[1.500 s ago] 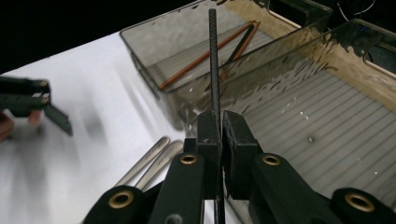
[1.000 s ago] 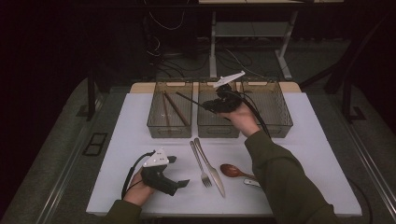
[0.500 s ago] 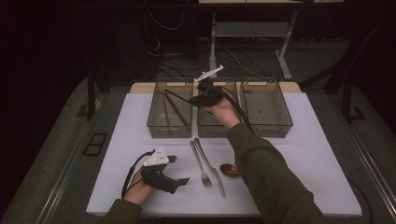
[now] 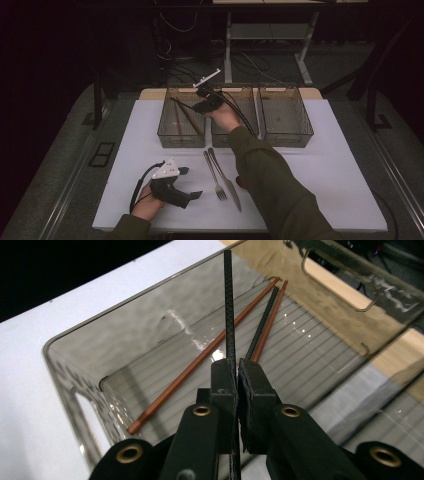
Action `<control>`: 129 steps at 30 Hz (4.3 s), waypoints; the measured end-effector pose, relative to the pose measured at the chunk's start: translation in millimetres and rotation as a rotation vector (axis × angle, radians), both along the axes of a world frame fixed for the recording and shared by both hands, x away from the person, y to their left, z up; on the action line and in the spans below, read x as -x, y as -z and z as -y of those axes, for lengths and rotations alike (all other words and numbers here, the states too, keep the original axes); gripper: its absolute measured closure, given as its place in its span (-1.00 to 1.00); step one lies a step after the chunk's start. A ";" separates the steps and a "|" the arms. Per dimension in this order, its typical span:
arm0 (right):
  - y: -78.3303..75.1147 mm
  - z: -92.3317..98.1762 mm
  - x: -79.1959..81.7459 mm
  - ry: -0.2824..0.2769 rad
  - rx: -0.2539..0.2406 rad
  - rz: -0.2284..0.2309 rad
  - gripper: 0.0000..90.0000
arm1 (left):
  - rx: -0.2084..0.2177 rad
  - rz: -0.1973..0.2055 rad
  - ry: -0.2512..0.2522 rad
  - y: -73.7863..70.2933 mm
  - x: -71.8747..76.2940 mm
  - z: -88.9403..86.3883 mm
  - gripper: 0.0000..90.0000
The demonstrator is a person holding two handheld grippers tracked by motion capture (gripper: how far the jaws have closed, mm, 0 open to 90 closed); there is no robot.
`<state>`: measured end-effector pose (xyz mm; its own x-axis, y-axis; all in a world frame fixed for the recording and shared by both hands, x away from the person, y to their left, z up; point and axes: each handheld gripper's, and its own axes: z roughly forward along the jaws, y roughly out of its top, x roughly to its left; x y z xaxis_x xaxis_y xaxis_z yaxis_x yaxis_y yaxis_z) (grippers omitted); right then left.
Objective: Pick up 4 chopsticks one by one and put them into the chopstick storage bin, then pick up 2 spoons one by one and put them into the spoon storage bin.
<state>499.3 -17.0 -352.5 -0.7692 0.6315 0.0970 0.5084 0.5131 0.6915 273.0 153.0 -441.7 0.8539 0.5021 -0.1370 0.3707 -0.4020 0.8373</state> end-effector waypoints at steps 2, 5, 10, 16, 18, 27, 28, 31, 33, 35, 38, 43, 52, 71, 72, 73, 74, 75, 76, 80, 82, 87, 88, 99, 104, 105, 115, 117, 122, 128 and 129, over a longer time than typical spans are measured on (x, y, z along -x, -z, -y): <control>2.5 -5.4 -3.9 0.006 0.003 -0.008 0.91 | -0.001 0.003 0.005 -0.4 0.0 0.3 -0.90; 5.0 -13.4 -7.7 0.006 0.021 -0.012 0.91 | -0.003 0.000 0.008 0.1 0.6 0.9 -0.90; 9.6 -23.2 -10.1 0.015 0.054 -0.022 0.91 | 0.006 -0.004 0.007 0.3 -0.3 2.2 -0.90; 11.8 -30.1 -12.1 0.015 0.083 -0.018 0.90 | 0.003 -0.001 0.011 0.2 -0.7 1.9 -0.90; 13.0 -30.7 -13.4 0.006 0.085 -0.013 0.89 | 0.009 -0.004 0.009 0.4 -0.5 2.3 -0.90; 9.2 -27.4 -13.1 0.003 0.041 -0.003 0.46 | 0.011 -0.007 0.005 0.6 -1.2 1.8 -0.90; 8.2 -26.4 -13.0 0.000 0.041 -0.001 0.42 | 0.001 -0.005 0.010 0.5 -1.4 1.3 -0.90; 4.9 -21.6 -12.3 -0.009 0.022 -0.009 0.29 | 0.006 -0.005 0.007 0.5 -1.0 1.8 -0.90; 2.5 -17.3 -10.3 -0.008 -0.009 -0.021 0.20 | 0.000 -0.004 0.009 0.6 -1.0 1.6 -0.90; 0.1 -12.2 -8.2 -0.015 -0.016 -0.010 0.11 | 0.000 -0.003 0.007 0.5 -1.1 1.5 -0.90; -3.5 -3.7 -3.7 -0.026 -0.049 0.002 -0.01 | -0.008 -0.001 0.009 0.5 -0.6 1.5 -0.90; -6.1 9.0 4.4 -0.055 -0.057 0.008 -0.13 | -0.008 0.000 -0.001 0.1 -0.9 1.1 -0.90; -5.1 36.8 22.8 -0.092 -0.097 0.028 -0.29 | -0.011 0.005 -0.001 0.4 -2.1 1.5 -0.90; 8.1 103.1 71.7 -0.130 -0.110 0.056 -0.34 | -0.023 0.001 0.002 0.6 -0.4 3.6 -0.90; 8.3 107.1 74.4 -0.130 -0.119 0.057 -0.34 | -0.025 0.002 0.002 0.7 -0.8 3.4 -0.90; 8.2 110.6 77.2 -0.130 -0.123 0.061 -0.34 | -0.024 0.002 0.002 0.6 -1.3 3.3 -0.90; 7.8 113.9 80.5 -0.127 -0.126 0.060 -0.34 | -0.021 0.001 -0.001 0.7 -1.6 3.4 -0.90; 7.8 117.2 83.2 -0.130 -0.130 0.067 -0.34 | -0.024 -0.001 0.000 0.6 -1.7 3.3 -0.90; 7.6 120.4 85.8 -0.134 -0.132 0.071 -0.34 | -0.027 0.000 0.000 0.5 -1.6 3.4 -0.90; 6.4 130.8 95.8 -0.136 -0.143 0.082 -0.34 | -0.023 0.007 -0.002 -0.4 -2.1 4.5 -0.90; 6.2 136.3 100.5 -0.136 -0.146 0.090 -0.34 | -0.020 0.004 -0.001 0.3 -2.0 4.9 -0.90; 7.2 148.6 111.9 -0.137 -0.172 0.097 -0.34 | -0.029 0.004 0.005 1.0 -1.9 3.7 -0.90; 8.1 150.9 113.9 -0.135 -0.177 0.098 -0.34 | -0.029 0.002 0.003 1.0 -2.1 4.0 -0.89; 19.8 179.4 135.4 -0.111 -0.226 0.090 -0.34 | -0.034 0.003 -0.001 0.6 -2.6 3.9 -0.89; 23.0 193.2 142.9 -0.098 -0.241 0.085 -0.36 | -0.044 -0.003 0.001 1.8 -2.1 4.9 -0.89; 23.8 195.2 144.2 -0.097 -0.234 0.084 -0.36 | -0.042 -0.001 0.000 1.5 -2.0 4.9 -0.89; 36.3 222.0 163.7 -0.096 -0.207 0.065 -0.37 | -0.041 -0.003 -0.005 1.9 0.9 1.7 -0.89; 40.1 227.2 168.1 -0.095 -0.198 0.057 -0.37 | -0.047 -0.003 -0.004 2.0 2.5 1.4 -0.89; 44.4 240.4 178.0 -0.086 -0.190 0.049 -0.37 | -0.041 -0.002 -0.004 0.7 2.5 3.4 -0.89; 47.5 254.5 186.6 -0.082 -0.195 0.038 -0.37 | -0.058 0.008 0.002 1.6 2.7 3.3 -0.89; 48.4 256.7 188.1 -0.081 -0.191 0.040 -0.37 | -0.060 0.009 -0.002 1.7 3.0 2.6 -0.89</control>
<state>311.2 -273.7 -400.9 -0.8221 0.5408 0.1780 0.4416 0.4083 0.7989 270.0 150.4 -443.4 0.8541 0.5107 -0.0989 0.3641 -0.4511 0.8148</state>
